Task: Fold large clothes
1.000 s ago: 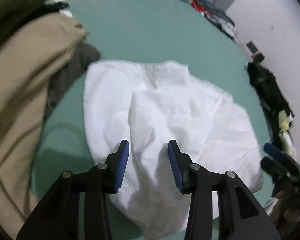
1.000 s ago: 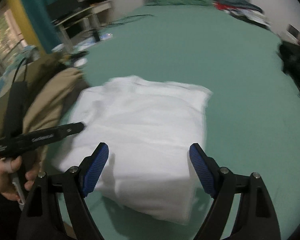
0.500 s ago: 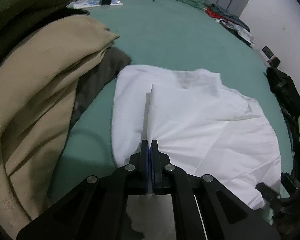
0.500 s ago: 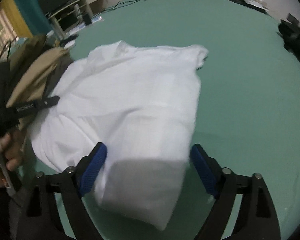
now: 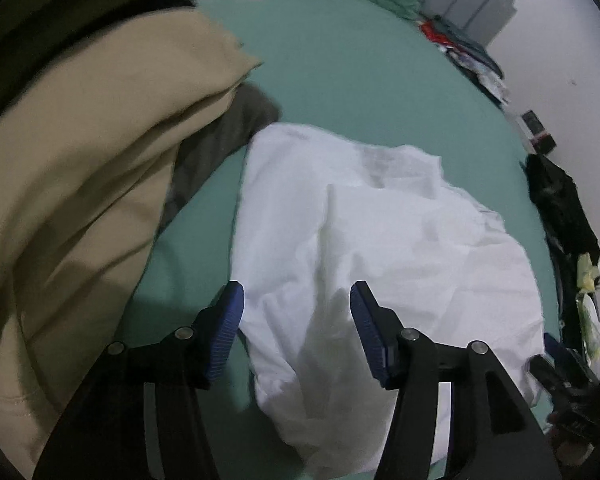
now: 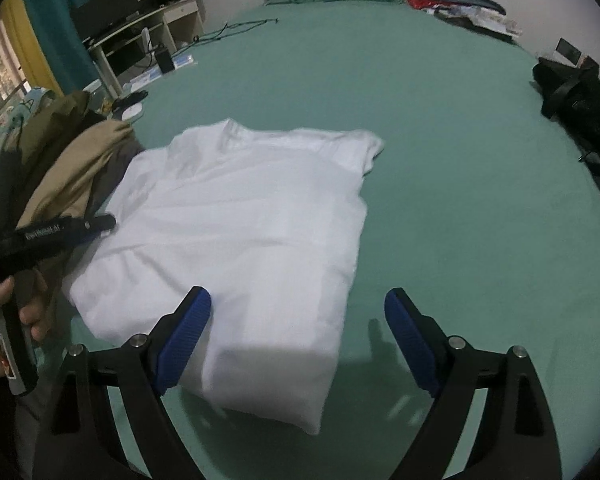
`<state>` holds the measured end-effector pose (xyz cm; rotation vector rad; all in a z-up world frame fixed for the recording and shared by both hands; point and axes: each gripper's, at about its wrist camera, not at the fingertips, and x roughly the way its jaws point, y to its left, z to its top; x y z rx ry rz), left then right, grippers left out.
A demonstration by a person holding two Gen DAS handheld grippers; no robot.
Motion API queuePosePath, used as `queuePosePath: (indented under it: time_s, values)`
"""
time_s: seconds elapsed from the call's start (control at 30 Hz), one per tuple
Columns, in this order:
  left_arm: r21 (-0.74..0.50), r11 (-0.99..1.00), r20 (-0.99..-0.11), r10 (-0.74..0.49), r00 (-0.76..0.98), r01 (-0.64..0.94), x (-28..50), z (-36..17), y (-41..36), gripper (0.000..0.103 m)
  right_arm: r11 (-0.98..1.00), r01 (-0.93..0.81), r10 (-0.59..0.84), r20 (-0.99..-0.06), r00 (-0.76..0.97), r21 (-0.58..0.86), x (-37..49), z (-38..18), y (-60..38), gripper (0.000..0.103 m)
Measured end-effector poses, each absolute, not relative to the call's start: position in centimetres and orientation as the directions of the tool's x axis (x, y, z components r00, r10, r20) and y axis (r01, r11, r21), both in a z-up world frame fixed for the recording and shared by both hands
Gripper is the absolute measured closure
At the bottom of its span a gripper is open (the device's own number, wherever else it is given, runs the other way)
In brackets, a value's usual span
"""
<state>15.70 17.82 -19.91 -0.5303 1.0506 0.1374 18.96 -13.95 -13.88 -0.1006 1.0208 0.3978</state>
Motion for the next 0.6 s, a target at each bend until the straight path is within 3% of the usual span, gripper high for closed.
queuePosePath:
  time_s: [0.17, 0.27, 0.43, 0.6]
  values:
    - [-0.37, 0.852, -0.851, -0.151, 0.502, -0.37, 15.3, -20.7, 18.9, 0.045, 0.929, -0.357, 0.275, -0.831, 0.483, 0.1, 19.3, -12.7, -14.5, 0.014]
    - [-0.39, 0.855, -0.838, -0.175, 0.516, -0.342, 14.7, -21.0, 19.2, 0.039, 0.929, -0.349, 0.289, -0.828, 0.481, 0.121, 19.8, -13.0, -15.0, 0.014]
    - [-0.579, 0.751, -0.749, -0.338, 0.57, -0.317, 14.1, -21.7, 20.1, 0.034, 0.918, -0.359, 0.324, -0.839, 0.437, 0.167, 21.5, -15.8, -15.4, 0.015]
    - [-0.64, 0.751, -0.699, -0.481, 0.529, -0.164, 15.1, -22.1, 17.1, 0.03, 0.905, -0.39, 0.341, -0.84, 0.423, 0.171, 23.0, -17.1, -14.7, 0.015]
